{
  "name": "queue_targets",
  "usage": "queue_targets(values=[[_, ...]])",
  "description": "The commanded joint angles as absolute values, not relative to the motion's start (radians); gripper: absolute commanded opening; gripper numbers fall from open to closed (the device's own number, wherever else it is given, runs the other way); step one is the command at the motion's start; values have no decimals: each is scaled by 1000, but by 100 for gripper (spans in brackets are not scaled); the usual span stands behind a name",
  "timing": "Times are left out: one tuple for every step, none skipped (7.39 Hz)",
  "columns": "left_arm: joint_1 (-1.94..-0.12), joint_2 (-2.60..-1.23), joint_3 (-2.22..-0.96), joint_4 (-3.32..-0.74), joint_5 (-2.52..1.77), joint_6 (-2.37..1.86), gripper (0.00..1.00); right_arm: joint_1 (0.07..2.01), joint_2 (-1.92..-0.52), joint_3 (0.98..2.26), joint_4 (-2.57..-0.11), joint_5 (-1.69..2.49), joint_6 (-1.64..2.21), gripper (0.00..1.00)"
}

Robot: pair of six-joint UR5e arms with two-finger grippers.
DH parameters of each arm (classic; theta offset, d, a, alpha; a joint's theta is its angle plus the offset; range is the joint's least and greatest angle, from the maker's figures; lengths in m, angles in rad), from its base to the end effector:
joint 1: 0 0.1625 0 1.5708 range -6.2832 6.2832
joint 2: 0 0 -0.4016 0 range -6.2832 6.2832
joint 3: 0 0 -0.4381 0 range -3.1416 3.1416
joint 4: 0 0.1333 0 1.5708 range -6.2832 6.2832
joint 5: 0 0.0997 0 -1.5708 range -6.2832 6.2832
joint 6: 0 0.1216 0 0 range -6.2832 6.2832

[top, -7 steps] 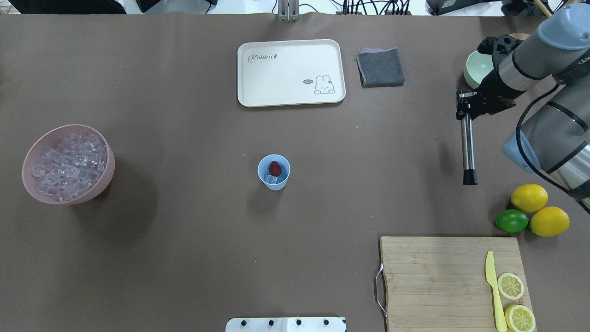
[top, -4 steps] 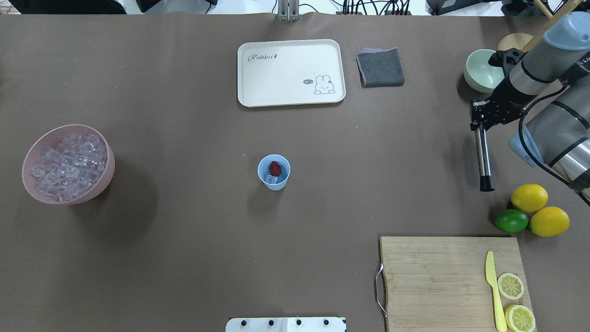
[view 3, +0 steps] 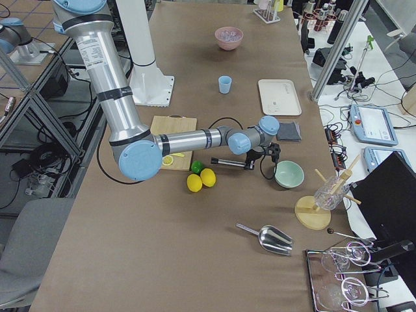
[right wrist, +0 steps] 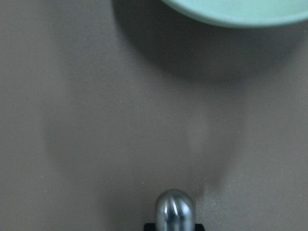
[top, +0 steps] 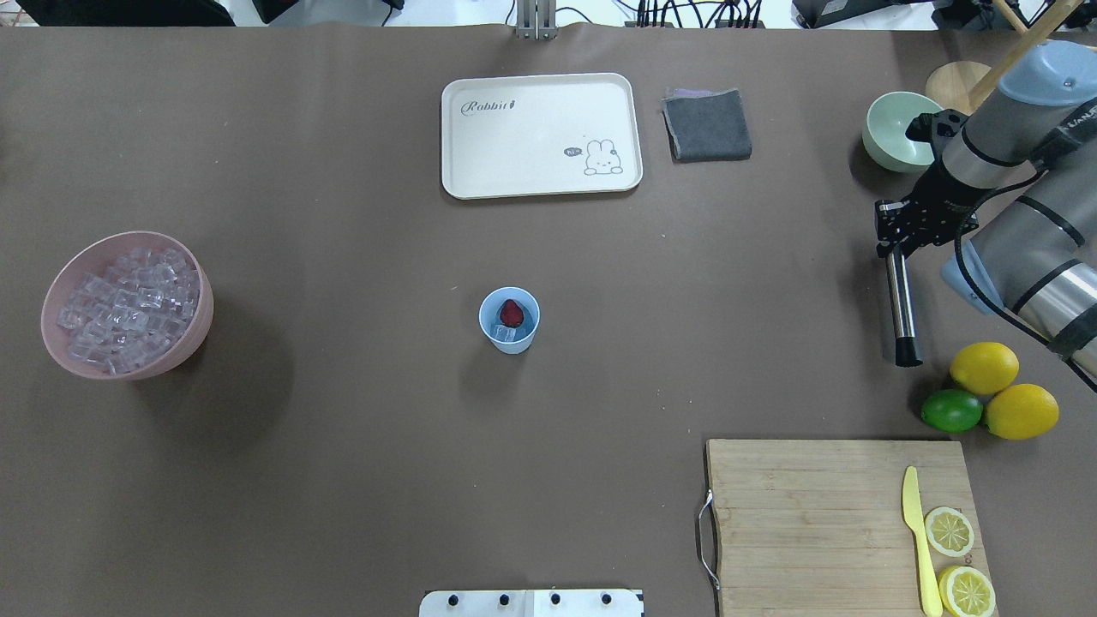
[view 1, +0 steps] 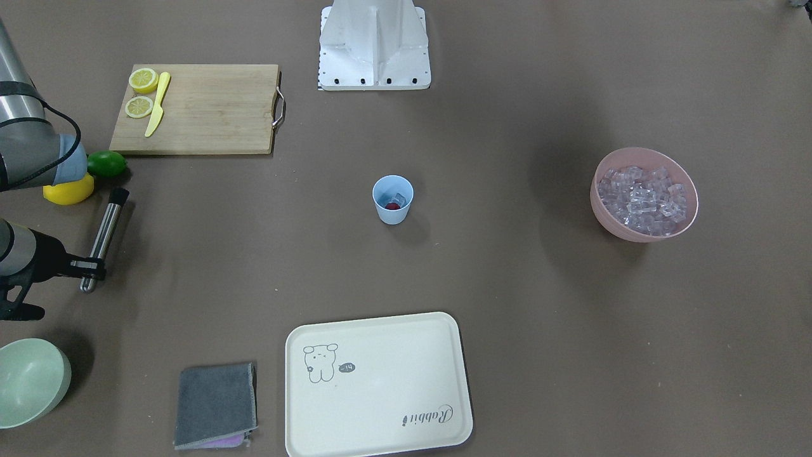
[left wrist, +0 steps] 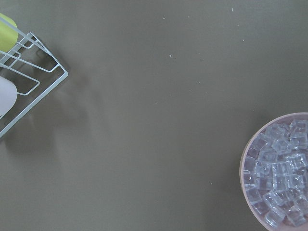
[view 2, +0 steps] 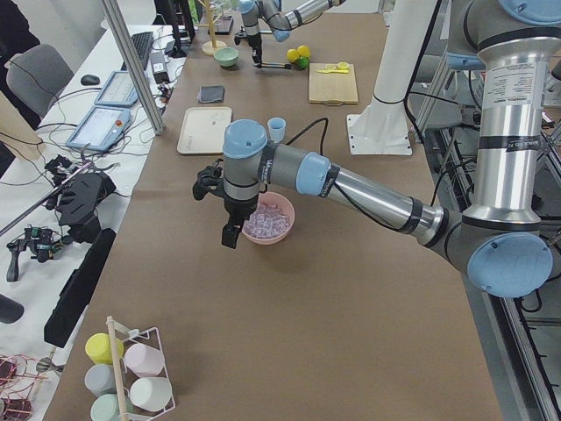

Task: Mash ice and strawberries in cup
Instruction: 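Lower the rod onto the table and open the right gripper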

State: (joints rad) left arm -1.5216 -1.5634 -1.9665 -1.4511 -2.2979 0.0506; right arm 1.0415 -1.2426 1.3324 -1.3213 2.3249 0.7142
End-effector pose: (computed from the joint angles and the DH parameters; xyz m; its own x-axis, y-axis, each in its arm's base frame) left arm -0.0267 -0.5247 0.4593 0.7342 0.2614 -0.6266 -0.0847 0.9510 0.2975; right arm -0.3048 -0.6202 0.5538 0.7003 0.1064 0.7058 0.0230 0.9849 -0.1714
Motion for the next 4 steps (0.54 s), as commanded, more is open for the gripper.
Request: queue_targets(values=[[-1522,-1565,-1967,-1451,-2298,51,97,1037,-1239,1328,-1318,2324,718,88],[-1520,-1565,-1965,-1451,-2298,51,97,1035,-1241,1328,-1316,2322,718,100],[-1520,-1565,-1964,-1450,-2298,49,97,1035,-1241,1328,-1316,2324,713,100],[-1520,-1566,-1957,-1450,-2298,48,97,1035,-1241,1335,-1316,2324,712,100]])
